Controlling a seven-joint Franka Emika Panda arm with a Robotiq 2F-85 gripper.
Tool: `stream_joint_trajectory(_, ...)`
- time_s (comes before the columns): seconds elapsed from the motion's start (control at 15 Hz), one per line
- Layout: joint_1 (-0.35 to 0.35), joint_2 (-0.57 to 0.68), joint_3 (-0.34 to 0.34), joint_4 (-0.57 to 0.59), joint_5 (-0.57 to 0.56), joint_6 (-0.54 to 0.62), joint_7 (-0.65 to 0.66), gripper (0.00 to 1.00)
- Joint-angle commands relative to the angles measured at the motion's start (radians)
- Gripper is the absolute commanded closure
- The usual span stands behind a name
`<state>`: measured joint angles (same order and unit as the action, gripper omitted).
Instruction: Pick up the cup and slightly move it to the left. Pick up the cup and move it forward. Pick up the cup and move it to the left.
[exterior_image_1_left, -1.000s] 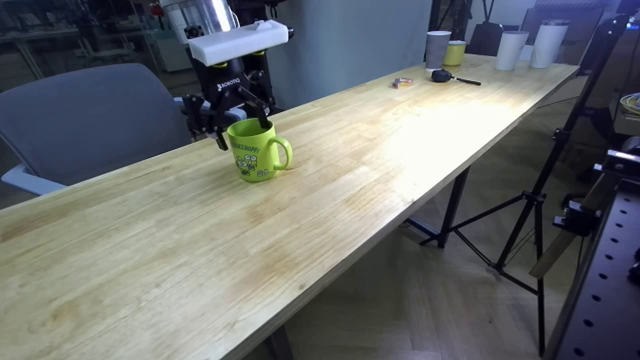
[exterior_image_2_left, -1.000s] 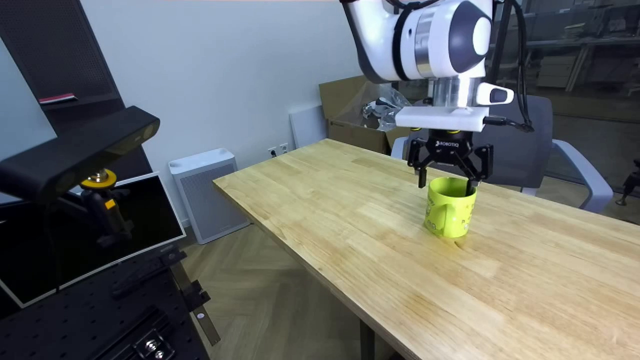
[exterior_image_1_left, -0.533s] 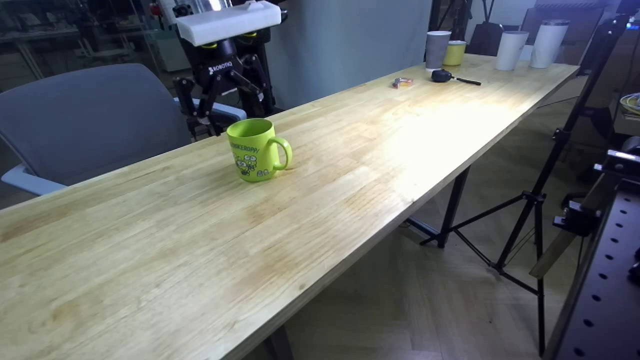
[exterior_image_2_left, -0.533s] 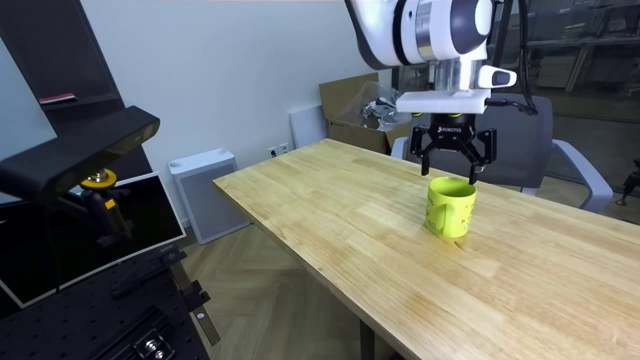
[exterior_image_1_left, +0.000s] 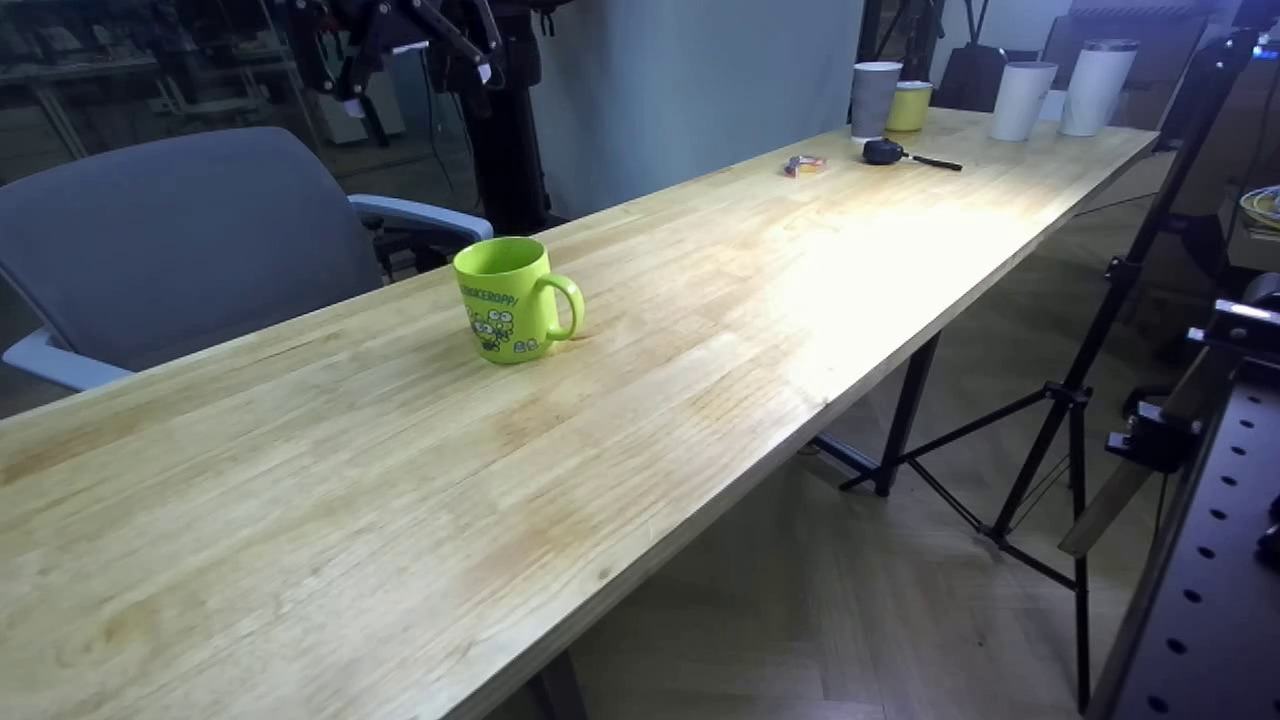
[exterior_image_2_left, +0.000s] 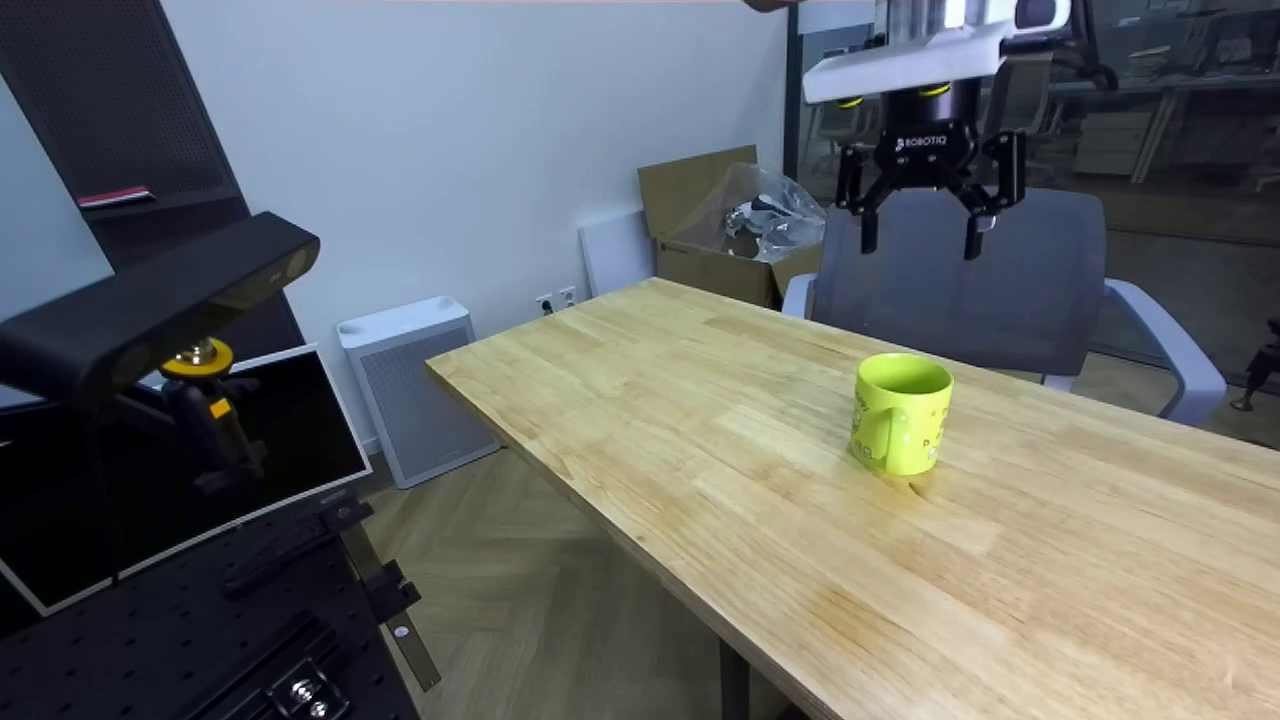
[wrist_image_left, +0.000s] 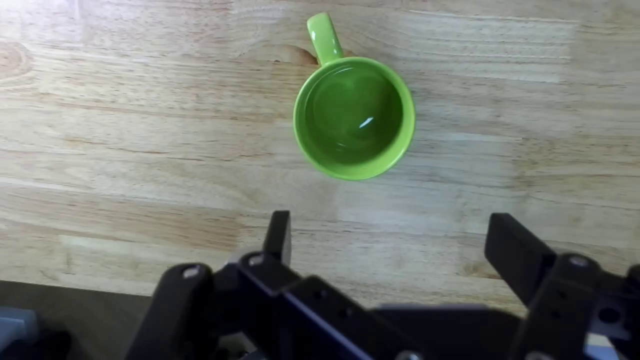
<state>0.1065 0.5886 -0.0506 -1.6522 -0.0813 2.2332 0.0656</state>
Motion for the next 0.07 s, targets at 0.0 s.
stream_joint_trajectory(0.0,-0.013,-0.012,0.015,0.002,-0.01,-0.013,0.007,0.0)
